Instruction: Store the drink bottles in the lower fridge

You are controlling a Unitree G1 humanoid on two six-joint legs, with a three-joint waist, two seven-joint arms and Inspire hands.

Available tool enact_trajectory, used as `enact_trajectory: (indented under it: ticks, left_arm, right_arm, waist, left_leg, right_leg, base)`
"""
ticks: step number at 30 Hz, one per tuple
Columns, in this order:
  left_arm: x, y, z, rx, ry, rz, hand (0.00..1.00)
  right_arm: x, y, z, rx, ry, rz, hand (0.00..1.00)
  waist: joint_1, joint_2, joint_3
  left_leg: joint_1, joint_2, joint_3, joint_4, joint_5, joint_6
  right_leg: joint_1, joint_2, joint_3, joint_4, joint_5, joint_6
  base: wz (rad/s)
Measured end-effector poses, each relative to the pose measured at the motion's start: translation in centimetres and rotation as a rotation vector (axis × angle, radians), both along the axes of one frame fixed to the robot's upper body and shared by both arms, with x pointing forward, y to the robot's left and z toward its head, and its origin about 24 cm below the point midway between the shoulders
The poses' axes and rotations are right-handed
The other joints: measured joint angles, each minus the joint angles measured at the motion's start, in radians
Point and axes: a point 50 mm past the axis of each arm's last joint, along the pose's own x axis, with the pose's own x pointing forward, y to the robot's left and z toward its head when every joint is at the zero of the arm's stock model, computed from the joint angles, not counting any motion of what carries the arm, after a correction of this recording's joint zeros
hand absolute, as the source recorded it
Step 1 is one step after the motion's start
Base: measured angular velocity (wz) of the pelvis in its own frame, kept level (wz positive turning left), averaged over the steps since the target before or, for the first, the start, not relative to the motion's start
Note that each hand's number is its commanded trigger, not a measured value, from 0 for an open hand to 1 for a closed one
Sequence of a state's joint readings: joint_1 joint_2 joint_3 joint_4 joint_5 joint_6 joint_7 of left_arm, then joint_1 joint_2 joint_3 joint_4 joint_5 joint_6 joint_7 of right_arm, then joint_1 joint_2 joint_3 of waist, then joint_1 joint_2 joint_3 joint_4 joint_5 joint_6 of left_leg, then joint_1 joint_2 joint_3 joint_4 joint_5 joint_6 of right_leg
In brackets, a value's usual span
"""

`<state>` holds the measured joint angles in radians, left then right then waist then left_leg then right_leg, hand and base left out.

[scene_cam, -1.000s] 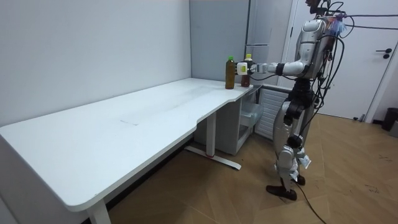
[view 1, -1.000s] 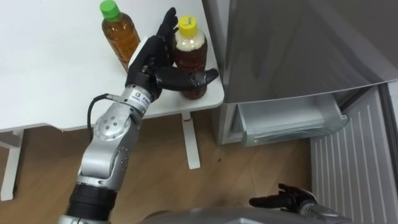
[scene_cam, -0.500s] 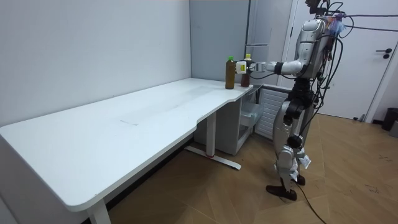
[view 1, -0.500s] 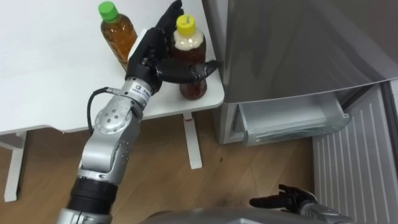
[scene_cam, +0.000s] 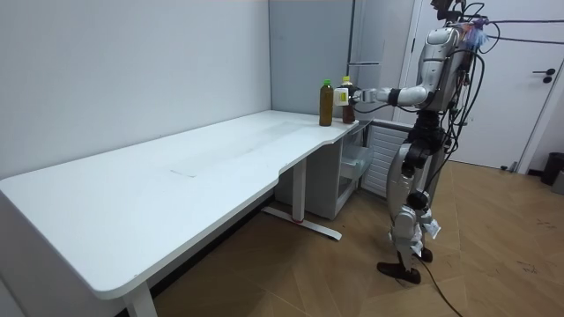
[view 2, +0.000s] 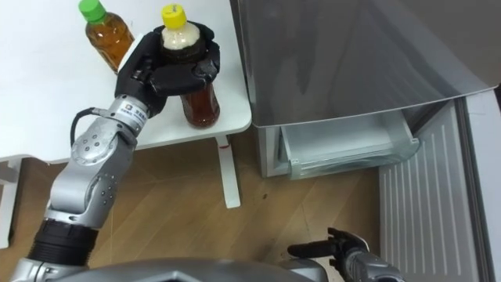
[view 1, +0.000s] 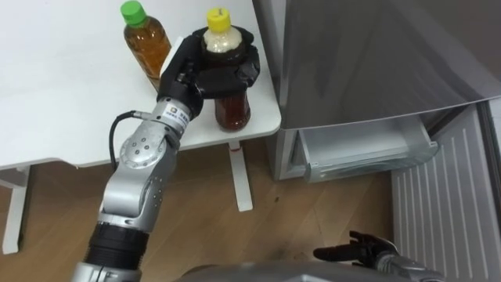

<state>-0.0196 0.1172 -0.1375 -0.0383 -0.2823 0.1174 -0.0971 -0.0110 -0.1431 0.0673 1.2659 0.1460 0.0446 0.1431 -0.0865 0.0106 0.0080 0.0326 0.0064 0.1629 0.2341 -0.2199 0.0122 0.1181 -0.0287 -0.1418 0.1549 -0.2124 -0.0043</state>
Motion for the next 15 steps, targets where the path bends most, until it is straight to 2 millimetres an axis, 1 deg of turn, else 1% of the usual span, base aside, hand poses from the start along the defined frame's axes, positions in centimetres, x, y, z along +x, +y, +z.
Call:
enact_trajectory:
  ticks: [6,10,15]
  left_arm:
    - [0.01,-0.01,0.02,-0.001,0.0,0.004,1.0]
    - [0.01,0.0,0.0,0.002,0.001,0.005,1.0]
    - [0.01,-0.02,0.04,0.001,-0.001,0.002,1.0]
  right_arm:
    - [0.02,0.02,0.0,0.001,-0.001,0.001,0.0]
    - [0.25,0.25,0.03,0.002,-0.007,0.031,0.0]
    - [0.28,0.45,-0.01,0.005,-0.007,0.034,0.0]
  waist:
    - [0.0,-0.001,-0.001]
    - [0.002,-0.007,-0.0025]
    - [0.004,-0.014,-0.0024]
  left_leg:
    - [-0.003,0.0,0.0,0.0,0.0,0.0]
    - [-0.002,0.0,-0.003,0.0,0.0,0.0]
    - [-0.003,-0.001,-0.006,0.001,0.0,0.0]
  right_leg:
    - [-0.004,0.0,0.001,0.001,0.0,0.0]
    - [-0.002,0.0,-0.001,0.0,0.0,0.0]
    - [-0.002,-0.001,-0.01,0.001,0.0,0.0]
  base:
    - [0.0]
    - [0.0]
    - [0.0]
